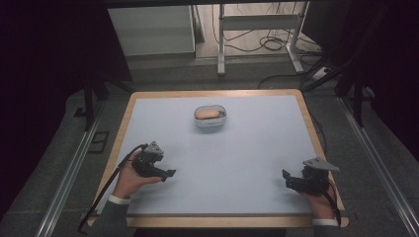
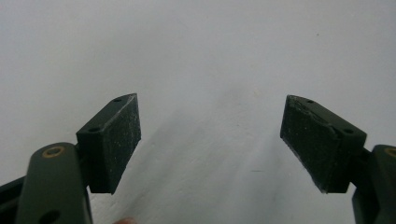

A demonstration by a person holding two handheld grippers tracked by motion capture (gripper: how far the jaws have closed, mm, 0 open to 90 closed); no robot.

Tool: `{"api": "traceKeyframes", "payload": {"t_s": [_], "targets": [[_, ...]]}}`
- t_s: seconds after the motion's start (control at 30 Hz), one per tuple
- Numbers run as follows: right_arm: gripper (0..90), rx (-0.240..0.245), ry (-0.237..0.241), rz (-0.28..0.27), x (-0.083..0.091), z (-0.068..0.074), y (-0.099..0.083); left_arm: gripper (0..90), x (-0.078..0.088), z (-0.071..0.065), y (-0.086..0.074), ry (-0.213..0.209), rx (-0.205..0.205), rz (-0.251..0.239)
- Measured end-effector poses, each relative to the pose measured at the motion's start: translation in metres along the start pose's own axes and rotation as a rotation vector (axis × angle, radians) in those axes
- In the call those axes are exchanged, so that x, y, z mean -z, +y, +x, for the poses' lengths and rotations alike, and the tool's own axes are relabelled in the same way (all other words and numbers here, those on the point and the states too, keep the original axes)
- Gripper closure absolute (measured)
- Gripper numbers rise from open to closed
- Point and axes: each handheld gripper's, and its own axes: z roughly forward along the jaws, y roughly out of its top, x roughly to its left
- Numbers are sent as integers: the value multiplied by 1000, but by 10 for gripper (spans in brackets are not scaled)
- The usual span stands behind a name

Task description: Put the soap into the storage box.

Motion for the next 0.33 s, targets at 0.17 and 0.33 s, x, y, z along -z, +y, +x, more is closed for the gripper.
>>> {"api": "traceKeyframes", "payload": {"t_s": [0.17,0.33], "targets": [[67,2,-1,-1,0,0,0,204,-2,0,-1,-2,9,-4],[67,4,1,-8,1,0,1,201,-2,0,-2,-5,14,-4]]}}
